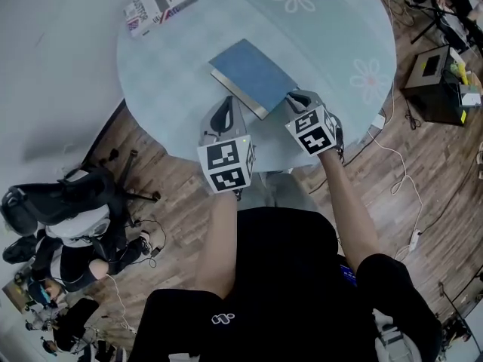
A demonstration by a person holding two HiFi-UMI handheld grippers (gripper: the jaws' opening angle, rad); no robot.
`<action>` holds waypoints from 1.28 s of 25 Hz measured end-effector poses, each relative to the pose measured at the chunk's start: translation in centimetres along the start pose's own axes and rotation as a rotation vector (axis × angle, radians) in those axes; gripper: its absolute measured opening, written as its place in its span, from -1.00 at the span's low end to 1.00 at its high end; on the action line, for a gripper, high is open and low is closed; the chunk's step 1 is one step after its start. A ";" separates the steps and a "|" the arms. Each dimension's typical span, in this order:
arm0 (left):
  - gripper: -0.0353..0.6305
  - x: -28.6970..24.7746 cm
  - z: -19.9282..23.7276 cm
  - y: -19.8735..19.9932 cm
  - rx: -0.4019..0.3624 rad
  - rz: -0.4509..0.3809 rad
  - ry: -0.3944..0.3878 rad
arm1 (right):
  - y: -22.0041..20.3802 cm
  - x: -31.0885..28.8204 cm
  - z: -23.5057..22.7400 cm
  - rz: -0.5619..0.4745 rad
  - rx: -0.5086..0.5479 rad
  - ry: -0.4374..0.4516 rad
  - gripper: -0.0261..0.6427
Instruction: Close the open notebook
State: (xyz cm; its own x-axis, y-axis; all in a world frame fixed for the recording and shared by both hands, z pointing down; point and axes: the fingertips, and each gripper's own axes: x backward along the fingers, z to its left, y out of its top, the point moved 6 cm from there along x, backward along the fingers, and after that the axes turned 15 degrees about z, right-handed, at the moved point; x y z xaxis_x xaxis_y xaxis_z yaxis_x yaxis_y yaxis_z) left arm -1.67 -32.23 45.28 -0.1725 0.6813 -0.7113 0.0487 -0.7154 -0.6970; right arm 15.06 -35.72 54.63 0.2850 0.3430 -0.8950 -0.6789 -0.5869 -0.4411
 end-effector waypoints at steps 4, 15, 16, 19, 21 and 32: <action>-0.88 0.6 0.2 -0.2 0.025 -0.015 0.022 | -0.3 -0.7 1.8 0.106 0.090 0.016 -0.65; -0.88 3.0 -3.5 4.7 0.043 -0.224 0.003 | 6.0 15.8 -7.0 -0.606 -0.338 0.001 -0.89; -0.88 3.5 -4.4 5.6 0.031 -0.252 -0.008 | 5.7 17.7 -7.4 -0.683 -0.353 0.016 -0.89; -0.88 4.9 -7.0 8.4 -0.007 -0.331 -0.040 | 4.1 21.8 -8.6 -0.793 -0.357 0.003 -0.89; -0.88 5.6 -8.5 9.8 -0.030 -0.365 -0.058 | 2.8 23.3 -9.7 -0.778 -0.363 -0.060 -0.89; -0.88 6.2 -13.2 12.5 -0.123 -0.414 -0.091 | 0.4 25.7 -12.8 -0.822 -0.383 -0.138 -0.89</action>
State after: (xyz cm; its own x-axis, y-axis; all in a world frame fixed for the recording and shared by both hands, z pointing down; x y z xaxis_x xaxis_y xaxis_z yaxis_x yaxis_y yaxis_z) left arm 10.81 -34.86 30.96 -0.2882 0.8860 -0.3632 0.0735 -0.3577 -0.9309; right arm 30.75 -36.49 30.58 0.4788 0.8304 -0.2851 -0.0207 -0.3140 -0.9492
